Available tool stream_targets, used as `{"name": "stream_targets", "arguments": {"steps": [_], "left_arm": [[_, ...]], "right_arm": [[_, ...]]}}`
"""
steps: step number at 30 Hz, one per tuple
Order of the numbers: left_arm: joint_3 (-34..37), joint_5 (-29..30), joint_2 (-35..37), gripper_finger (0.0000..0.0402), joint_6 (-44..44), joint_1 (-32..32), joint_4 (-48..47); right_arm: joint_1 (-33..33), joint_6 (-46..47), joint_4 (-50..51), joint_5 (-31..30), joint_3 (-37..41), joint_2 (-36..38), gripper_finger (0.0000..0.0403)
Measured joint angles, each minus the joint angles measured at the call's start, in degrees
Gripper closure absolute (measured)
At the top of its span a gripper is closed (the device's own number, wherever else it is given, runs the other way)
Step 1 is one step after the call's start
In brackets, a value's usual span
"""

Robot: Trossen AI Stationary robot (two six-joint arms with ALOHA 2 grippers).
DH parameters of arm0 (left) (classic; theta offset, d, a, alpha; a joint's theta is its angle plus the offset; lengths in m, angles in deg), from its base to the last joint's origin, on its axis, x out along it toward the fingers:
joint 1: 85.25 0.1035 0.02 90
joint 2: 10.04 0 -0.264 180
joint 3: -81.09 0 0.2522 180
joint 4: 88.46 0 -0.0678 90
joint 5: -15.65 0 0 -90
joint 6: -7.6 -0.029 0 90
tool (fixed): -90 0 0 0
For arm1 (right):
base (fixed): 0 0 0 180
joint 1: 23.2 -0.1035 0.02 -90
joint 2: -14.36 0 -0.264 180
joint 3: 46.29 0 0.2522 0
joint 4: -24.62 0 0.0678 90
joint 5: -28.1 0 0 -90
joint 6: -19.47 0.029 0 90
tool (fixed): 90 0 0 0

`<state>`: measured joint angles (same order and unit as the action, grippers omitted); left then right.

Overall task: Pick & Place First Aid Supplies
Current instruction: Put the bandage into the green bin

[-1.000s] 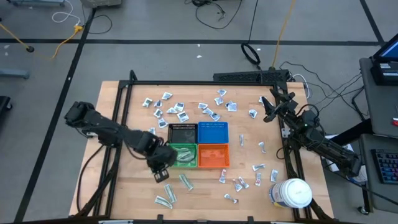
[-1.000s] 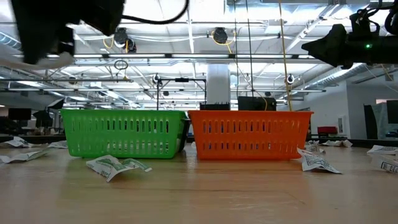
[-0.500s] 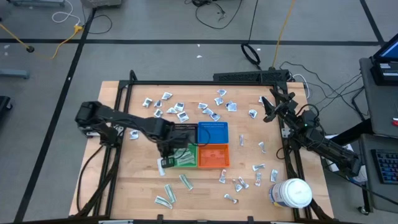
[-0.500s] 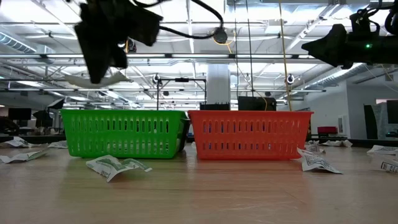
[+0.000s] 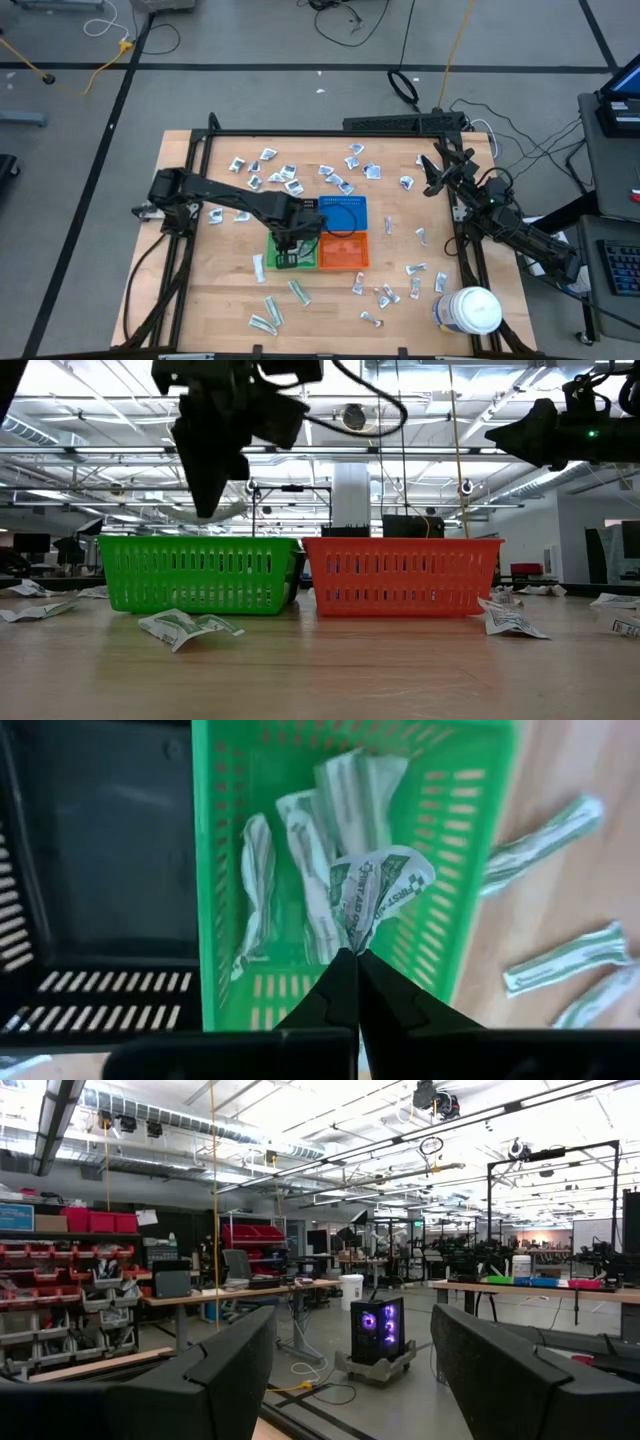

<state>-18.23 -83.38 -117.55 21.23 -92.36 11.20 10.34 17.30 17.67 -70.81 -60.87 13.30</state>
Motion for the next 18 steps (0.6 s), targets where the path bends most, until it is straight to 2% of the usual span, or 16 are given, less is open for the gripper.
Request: {"name": "stream_targets", "arguments": {"steps": [12,18], "left_arm": [[0.07,3.02,-6.54,0.0399,3.4,-1.28,0.79],[0.07,2.88,-6.53,0.0361,4.04,-1.29,0.88]], "right_arm": [[0.0,0.0,0.0,0.0,0.0,0.02,0.014],[0.0,0.0,0.01,0.0,0.01,0.01,0.014]]}}
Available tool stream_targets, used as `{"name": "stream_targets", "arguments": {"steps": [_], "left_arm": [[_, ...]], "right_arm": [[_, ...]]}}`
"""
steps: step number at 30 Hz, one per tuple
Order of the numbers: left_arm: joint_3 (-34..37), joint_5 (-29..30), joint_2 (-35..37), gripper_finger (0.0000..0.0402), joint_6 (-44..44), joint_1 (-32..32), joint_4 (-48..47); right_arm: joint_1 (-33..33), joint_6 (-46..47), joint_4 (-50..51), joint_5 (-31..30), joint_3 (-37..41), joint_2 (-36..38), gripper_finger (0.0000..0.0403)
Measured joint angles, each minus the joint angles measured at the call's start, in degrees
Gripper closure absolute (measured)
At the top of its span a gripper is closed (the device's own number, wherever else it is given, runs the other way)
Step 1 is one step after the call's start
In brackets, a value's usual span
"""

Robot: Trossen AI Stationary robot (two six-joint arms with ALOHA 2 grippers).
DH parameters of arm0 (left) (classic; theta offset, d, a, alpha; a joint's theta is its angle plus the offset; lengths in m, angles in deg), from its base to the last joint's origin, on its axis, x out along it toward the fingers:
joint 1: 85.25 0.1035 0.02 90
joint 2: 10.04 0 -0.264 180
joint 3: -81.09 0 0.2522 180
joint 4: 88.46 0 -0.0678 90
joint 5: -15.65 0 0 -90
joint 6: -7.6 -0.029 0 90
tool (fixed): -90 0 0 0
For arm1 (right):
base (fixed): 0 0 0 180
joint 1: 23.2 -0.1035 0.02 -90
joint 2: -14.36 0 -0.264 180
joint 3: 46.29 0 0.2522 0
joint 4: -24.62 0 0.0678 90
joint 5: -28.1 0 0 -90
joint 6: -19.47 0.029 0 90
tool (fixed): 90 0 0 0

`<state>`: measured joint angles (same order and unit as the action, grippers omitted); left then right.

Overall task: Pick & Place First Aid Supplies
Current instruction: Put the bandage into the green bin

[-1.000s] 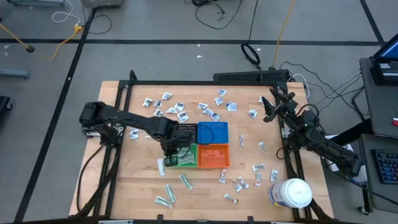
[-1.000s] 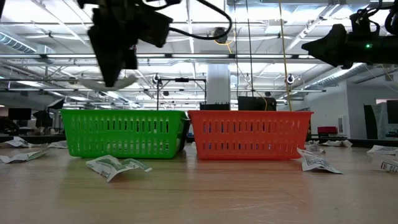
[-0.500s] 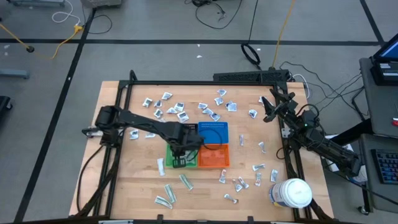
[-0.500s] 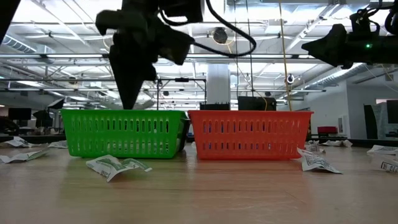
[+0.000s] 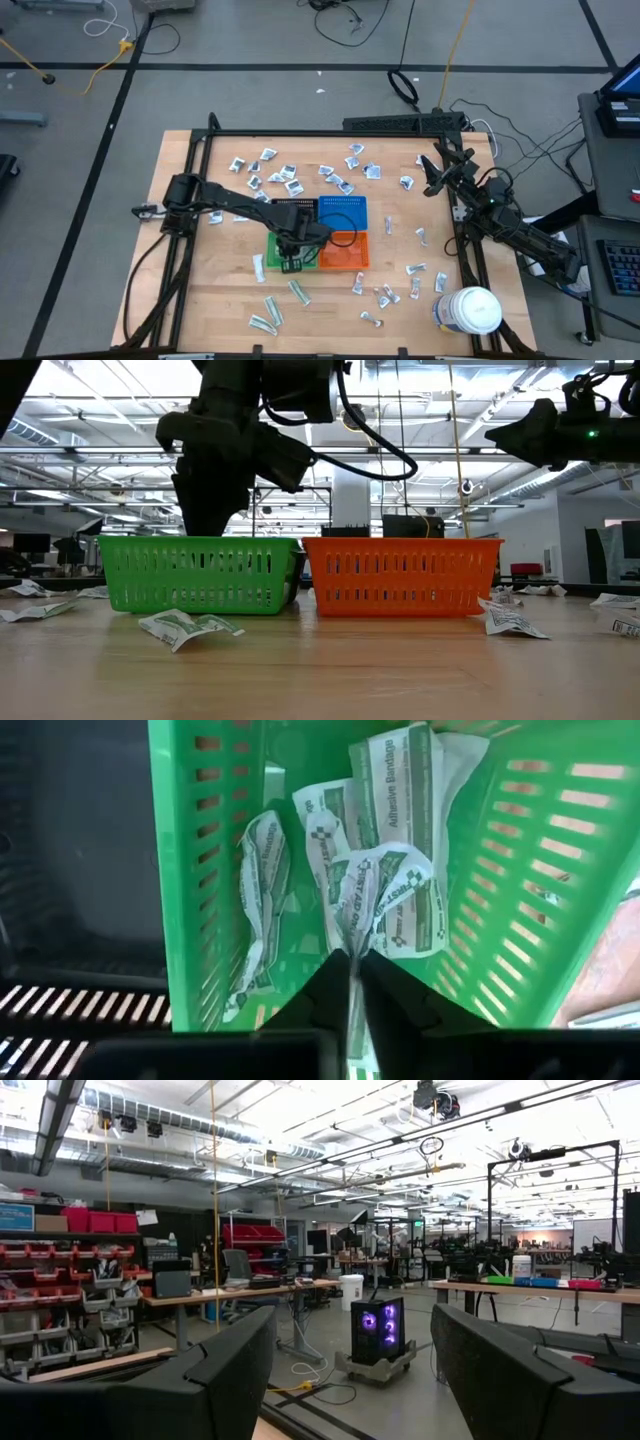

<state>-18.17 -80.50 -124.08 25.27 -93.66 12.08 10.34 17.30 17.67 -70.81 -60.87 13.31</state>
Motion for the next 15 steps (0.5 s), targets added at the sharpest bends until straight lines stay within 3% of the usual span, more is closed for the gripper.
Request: {"name": "stream_targets", "arguments": {"steps": [9,15], "left_arm": [[0.0,-0.39,1.02,0.0201,-3.66,0.06,-0.39],[0.02,-0.04,4.85,0.0145,-14.23,-0.75,-0.69]], "right_arm": [[0.0,0.0,-0.01,0.0,-0.01,0.01,0.014],[0.0,0.0,0.0,0.0,0.0,0.01,0.014]]}}
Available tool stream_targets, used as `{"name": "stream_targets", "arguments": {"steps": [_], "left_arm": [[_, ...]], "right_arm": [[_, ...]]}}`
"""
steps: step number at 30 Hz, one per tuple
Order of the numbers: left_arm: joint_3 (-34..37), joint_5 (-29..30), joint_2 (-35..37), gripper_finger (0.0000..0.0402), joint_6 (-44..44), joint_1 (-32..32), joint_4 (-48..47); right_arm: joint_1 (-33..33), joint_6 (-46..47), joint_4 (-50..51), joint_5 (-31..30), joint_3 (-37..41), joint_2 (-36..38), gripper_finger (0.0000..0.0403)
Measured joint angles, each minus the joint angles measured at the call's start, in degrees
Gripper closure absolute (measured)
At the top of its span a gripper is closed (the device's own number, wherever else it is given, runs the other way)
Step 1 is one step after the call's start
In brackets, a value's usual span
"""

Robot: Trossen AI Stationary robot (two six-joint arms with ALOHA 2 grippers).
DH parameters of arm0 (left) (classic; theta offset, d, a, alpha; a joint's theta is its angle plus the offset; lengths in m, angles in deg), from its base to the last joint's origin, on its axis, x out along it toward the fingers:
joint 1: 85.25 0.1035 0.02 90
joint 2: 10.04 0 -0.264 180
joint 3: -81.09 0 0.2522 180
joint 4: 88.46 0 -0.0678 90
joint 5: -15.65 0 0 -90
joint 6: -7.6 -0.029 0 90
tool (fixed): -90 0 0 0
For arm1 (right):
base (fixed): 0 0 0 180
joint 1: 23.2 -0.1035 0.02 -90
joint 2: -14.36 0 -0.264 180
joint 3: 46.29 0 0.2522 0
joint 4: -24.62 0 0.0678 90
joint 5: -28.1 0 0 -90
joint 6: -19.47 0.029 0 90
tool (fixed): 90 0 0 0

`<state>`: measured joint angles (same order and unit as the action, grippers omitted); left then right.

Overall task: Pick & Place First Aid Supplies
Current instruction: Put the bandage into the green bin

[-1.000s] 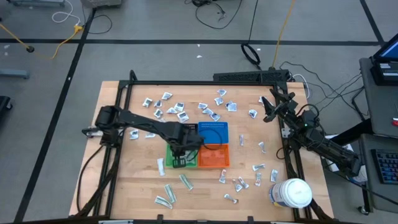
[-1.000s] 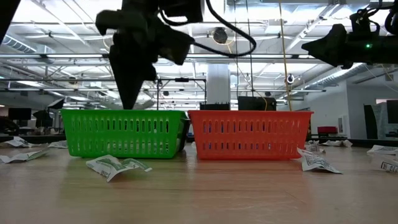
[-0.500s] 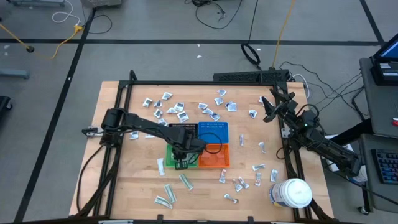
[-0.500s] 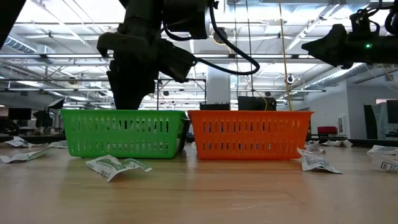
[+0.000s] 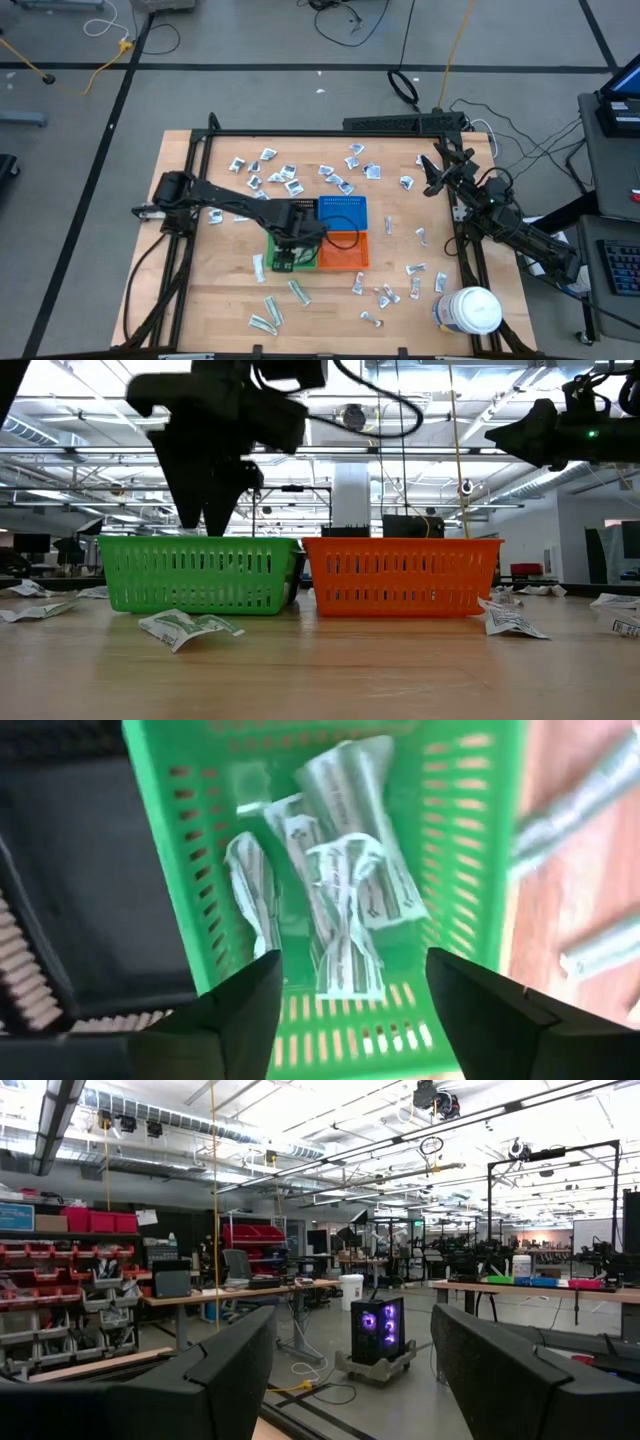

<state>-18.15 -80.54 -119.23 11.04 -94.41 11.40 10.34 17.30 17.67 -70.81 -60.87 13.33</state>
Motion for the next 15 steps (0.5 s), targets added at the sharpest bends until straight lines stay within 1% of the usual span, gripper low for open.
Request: {"name": "stream_targets", "arguments": {"steps": [5,8,11,15], "left_arm": [[0.0,0.44,3.13,0.0133,-12.41,-1.46,-0.43],[0.0,2.59,4.53,0.0133,-18.72,-2.62,-0.45],[0.0,4.86,5.37,0.0133,-22.48,-3.59,-0.84],[-0.04,6.99,5.4,0.0133,-25.41,-5.18,-0.95]], "right_arm": [[0.0,0.0,0.01,0.0,0.0,0.0,0.014],[0.0,0.0,-0.01,0.0,0.02,0.0,0.014],[0.0,0.0,-0.01,0.0,0.01,-0.01,0.014],[0.0,0.0,-0.01,-0.02,-0.01,-0.02,0.014]]}}
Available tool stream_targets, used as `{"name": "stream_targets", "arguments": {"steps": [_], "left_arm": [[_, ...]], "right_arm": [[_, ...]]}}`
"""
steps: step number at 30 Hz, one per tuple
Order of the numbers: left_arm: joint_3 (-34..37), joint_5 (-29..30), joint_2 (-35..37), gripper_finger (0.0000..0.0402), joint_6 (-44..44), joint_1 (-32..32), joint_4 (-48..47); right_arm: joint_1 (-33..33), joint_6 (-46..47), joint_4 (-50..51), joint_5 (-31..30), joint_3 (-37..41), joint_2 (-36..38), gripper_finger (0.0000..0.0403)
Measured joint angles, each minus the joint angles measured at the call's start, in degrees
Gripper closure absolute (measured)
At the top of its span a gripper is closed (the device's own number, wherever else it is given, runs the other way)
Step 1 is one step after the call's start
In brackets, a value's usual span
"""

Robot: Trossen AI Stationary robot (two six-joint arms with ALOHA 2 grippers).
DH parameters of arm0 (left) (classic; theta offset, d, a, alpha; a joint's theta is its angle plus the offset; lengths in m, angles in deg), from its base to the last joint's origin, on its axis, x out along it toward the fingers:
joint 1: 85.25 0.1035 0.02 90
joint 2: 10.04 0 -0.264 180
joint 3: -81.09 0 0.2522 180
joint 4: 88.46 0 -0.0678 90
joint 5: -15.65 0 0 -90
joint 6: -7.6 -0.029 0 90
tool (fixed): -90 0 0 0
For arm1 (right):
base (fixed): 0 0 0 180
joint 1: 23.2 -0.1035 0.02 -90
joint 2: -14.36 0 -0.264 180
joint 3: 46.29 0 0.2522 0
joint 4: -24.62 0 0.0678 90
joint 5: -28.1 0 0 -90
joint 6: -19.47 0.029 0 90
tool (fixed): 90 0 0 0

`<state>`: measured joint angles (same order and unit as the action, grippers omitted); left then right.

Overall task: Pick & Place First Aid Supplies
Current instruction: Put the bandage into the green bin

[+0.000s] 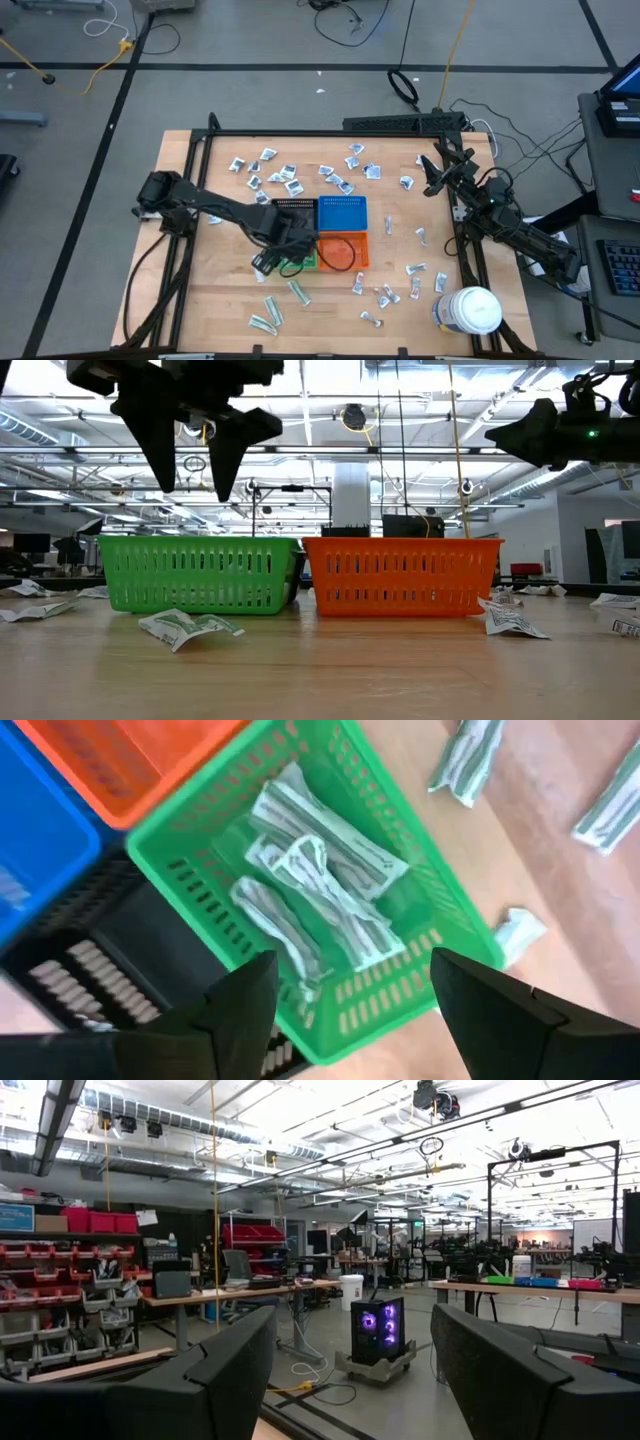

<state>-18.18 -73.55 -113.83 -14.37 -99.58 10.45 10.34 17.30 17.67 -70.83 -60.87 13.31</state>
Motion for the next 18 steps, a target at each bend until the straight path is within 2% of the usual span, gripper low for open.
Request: {"name": "stream_targets", "arguments": {"steps": [7,18], "left_arm": [[-3.75,0.82,-2.61,0.0133,-1.45,-4.43,0.25],[-15.03,0.79,-11.91,0.0133,2.29,-8.84,-3.54]], "right_arm": [[0.0,0.0,0.0,0.02,0.0,0.0,0.014],[0.0,0.0,0.0,0.02,0.02,0.02,0.014]]}}
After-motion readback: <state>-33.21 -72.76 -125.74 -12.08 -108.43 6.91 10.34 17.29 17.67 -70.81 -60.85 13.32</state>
